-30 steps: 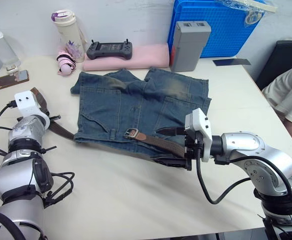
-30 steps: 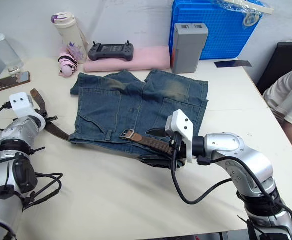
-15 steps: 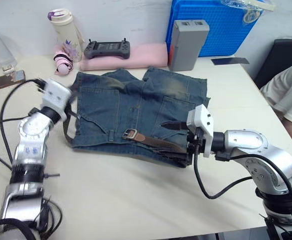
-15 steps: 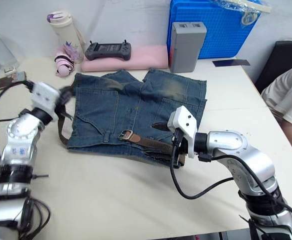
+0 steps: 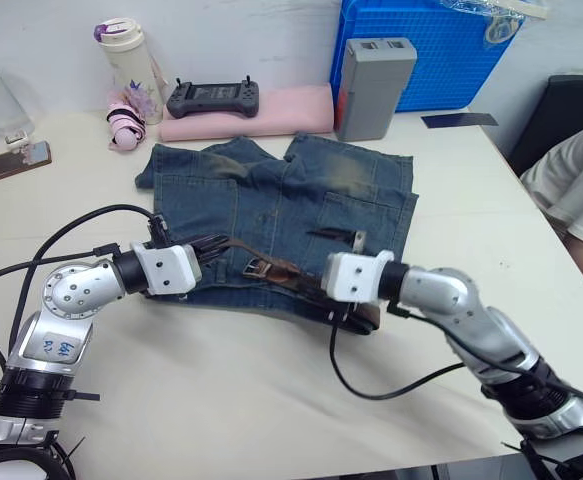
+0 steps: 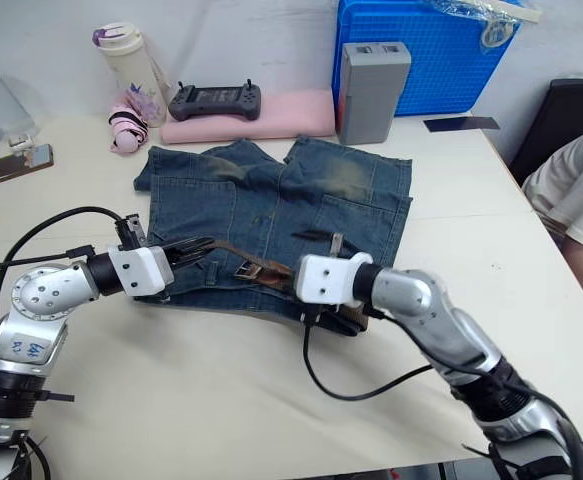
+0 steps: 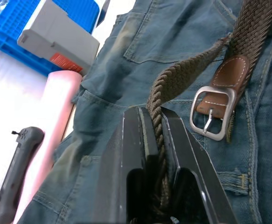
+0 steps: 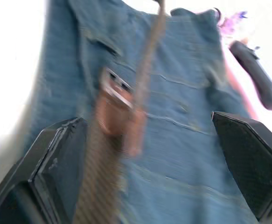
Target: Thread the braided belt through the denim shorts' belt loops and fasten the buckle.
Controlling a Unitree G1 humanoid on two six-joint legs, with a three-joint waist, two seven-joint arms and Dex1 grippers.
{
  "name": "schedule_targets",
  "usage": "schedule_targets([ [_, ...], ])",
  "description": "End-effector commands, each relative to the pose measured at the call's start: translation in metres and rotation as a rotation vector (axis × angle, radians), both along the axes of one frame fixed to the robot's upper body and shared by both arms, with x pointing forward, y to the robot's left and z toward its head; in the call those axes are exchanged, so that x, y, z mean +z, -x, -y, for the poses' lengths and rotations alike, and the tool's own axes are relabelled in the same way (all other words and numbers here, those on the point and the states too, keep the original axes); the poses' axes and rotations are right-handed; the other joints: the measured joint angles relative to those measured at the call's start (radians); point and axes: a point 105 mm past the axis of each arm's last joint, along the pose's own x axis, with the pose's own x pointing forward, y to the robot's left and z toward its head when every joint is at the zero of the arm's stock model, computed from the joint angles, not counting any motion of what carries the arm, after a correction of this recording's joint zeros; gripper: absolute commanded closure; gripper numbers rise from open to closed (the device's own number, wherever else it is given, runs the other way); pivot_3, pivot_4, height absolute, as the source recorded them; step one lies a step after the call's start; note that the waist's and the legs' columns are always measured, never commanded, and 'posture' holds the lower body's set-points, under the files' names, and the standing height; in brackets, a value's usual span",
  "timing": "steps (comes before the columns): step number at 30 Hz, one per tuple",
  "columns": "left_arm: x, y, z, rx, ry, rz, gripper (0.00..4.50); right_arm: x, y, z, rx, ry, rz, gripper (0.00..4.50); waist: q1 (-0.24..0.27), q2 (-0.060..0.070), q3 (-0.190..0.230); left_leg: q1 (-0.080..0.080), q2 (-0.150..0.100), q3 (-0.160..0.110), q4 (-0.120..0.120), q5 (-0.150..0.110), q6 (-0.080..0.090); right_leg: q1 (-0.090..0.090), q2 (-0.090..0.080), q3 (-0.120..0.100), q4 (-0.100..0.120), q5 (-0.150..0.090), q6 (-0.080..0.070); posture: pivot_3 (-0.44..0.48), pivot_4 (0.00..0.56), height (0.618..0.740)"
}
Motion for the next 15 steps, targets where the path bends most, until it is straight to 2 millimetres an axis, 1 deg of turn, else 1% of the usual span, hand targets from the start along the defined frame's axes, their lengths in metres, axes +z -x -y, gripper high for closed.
schedule_targets([
  [1,0.02,0.007,0.002,-0.024,0.049,0.05,4.45,0.006,-0.004,-0.006,-0.032,-0.03,0.044,0.0,0.002,0.0,0.0,0.0,0.0,-0.001,0.0,0.0,0.0,0.001,0.0,0.0,0.0,0.0,0.0,0.0,0.15,0.728],
  [6,0.02,0.011,0.002,-0.033,0.046,0.046,4.45,-0.002,-0.013,-0.013,-0.098,-0.065,0.018,0.0,0.002,0.0,0.0,0.0,0.0,-0.001,0.0,0.0,0.0,0.001,0.0,0.0,0.0,0.0,0.0,0.0,0.15,0.728],
  [7,0.02,0.012,0.001,-0.032,0.046,0.044,4.5,-0.004,-0.015,-0.012,-0.115,-0.068,0.012,0.39,0.002,0.0,0.0,0.0,0.0,-0.001,0.0,0.0,0.0,0.001,0.0,0.0,0.0,0.0,0.0,0.0,0.15,0.728],
  [8,0.019,0.012,0.001,-0.032,0.043,0.042,4.5,-0.006,-0.016,-0.012,-0.123,-0.069,0.003,0.52,0.002,0.0,0.0,0.0,0.0,-0.001,0.0,0.0,0.0,0.001,0.0,0.0,0.0,0.0,0.0,0.0,0.15,0.728],
  [9,0.019,0.013,0.001,-0.033,0.042,0.041,4.5,-0.007,-0.017,-0.012,-0.127,-0.069,-0.006,0.85,0.002,0.0,0.0,0.0,0.0,-0.001,0.0,0.0,0.0,0.001,0.0,0.0,0.0,0.0,0.0,0.0,0.15,0.728],
  [10,0.019,0.013,0.002,-0.036,0.045,0.04,4.5,-0.009,-0.017,-0.012,-0.129,-0.067,-0.009,1.44,0.002,0.0,0.0,0.0,0.0,-0.001,0.0,0.0,0.0,0.001,0.0,0.0,0.0,0.0,0.0,0.0,0.15,0.728],
  [11,0.019,0.014,0.003,-0.039,0.049,0.038,4.5,-0.01,-0.017,-0.012,-0.134,-0.07,-0.019,1.67,0.002,0.0,0.0,0.0,0.0,-0.001,0.0,0.0,0.0,0.001,0.0,0.0,0.0,0.0,0.0,0.0,0.15,0.728],
  [12,0.018,0.015,0.003,-0.04,0.05,0.036,4.5,-0.012,-0.018,-0.012,-0.14,-0.067,-0.025,2.01,0.002,0.0,0.0,0.0,0.0,-0.001,0.0,0.0,0.0,0.001,0.0,0.0,0.0,0.0,0.0,0.0,0.15,0.728],
  [13,0.017,0.016,0.002,-0.04,0.05,0.035,4.5,-0.014,-0.018,-0.012,-0.143,-0.065,-0.03,2.76,0.002,0.0,0.0,0.0,0.0,-0.001,0.0,0.0,0.0,0.001,0.0,0.0,0.0,0.0,0.0,0.0,0.15,0.728],
  [14,0.017,0.016,0.002,-0.04,0.049,0.035,4.5,-0.014,-0.018,-0.011,-0.146,-0.064,-0.033,2.79,0.002,0.0,0.0,0.0,0.0,-0.001,0.0,0.0,0.0,0.001,0.0,0.0,0.0,0.0,0.0,0.0,0.15,0.728],
  [15,0.017,0.016,0.002,-0.04,0.05,0.037,4.5,-0.014,-0.019,-0.011,-0.149,-0.066,-0.034,3.31,0.002,0.0,0.0,0.0,0.0,-0.001,0.0,0.0,0.0,0.001,0.0,0.0,0.0,0.0,0.0,0.0,0.15,0.728],
])
